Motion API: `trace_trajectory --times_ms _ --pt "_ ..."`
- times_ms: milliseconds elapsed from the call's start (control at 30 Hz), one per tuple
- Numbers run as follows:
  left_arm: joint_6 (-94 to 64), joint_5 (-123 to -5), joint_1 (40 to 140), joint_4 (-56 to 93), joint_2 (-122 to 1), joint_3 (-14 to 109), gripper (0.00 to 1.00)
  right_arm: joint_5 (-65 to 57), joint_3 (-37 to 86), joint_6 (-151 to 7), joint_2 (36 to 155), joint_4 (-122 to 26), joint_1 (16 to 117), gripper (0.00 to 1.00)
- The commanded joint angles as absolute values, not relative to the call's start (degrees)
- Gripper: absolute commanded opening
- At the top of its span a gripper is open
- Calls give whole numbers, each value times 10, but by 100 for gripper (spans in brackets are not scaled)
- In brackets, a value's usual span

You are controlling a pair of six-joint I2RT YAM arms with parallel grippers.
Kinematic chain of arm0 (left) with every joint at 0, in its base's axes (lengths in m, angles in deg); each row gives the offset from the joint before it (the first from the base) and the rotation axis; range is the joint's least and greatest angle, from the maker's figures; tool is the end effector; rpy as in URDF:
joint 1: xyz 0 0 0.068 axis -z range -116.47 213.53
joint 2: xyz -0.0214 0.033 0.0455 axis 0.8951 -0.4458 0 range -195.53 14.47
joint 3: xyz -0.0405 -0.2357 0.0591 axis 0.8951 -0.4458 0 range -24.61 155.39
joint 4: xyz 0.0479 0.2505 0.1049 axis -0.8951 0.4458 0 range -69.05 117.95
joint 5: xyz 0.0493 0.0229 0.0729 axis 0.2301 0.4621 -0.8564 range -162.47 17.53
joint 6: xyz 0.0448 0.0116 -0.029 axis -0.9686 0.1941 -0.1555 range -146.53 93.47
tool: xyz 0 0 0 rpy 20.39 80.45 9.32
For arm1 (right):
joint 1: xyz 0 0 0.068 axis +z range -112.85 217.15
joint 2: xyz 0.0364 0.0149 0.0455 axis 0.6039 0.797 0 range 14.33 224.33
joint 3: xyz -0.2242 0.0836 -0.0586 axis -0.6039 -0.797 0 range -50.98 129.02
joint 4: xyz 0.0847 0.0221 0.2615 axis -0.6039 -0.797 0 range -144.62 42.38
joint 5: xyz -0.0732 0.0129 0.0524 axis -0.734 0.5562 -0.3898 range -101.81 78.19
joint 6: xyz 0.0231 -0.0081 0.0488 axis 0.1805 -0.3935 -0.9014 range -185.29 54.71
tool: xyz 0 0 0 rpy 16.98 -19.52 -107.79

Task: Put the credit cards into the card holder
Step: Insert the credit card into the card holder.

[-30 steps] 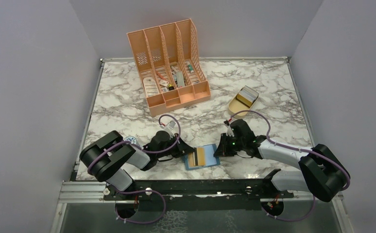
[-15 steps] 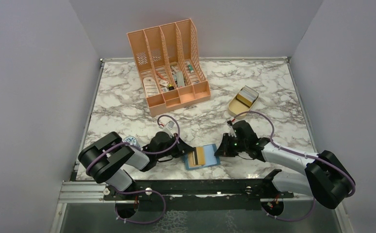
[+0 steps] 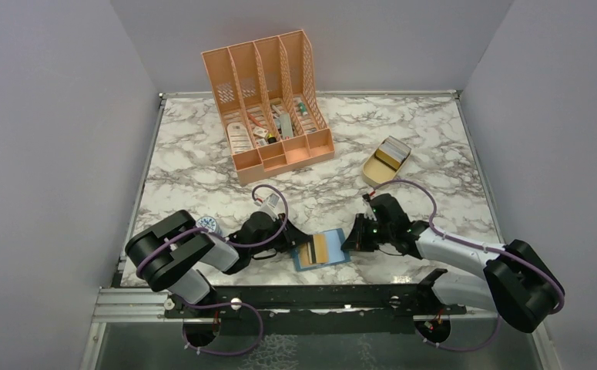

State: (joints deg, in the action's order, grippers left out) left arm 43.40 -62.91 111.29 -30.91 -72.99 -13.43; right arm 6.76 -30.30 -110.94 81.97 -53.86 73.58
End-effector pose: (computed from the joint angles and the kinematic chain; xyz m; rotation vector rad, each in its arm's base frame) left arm 0.1499 -0.1743 0.0657 -0.3232 2.2988 -1.3780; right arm 0.1674 0.1380 0.0960 0.0710 2.7168 0.9276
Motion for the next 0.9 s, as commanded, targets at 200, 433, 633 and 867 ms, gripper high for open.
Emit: trace_trajectory --times_ms 200,433,633,867 --pt "405 -643 1117 -279 -691 -122 48 34 -278 -1091 773 -597 740 10" --pt "388 -644 1117 -178 -644 -96 55 35 -277 -1083 772 -608 740 11" --pt "376 -614 1117 -98 -606 -72 59 43 -291 -1089 772 -602 741 10" --pt "368 -600 1134 -42 -584 -55 62 45 -308 -1102 779 -581 754 10"
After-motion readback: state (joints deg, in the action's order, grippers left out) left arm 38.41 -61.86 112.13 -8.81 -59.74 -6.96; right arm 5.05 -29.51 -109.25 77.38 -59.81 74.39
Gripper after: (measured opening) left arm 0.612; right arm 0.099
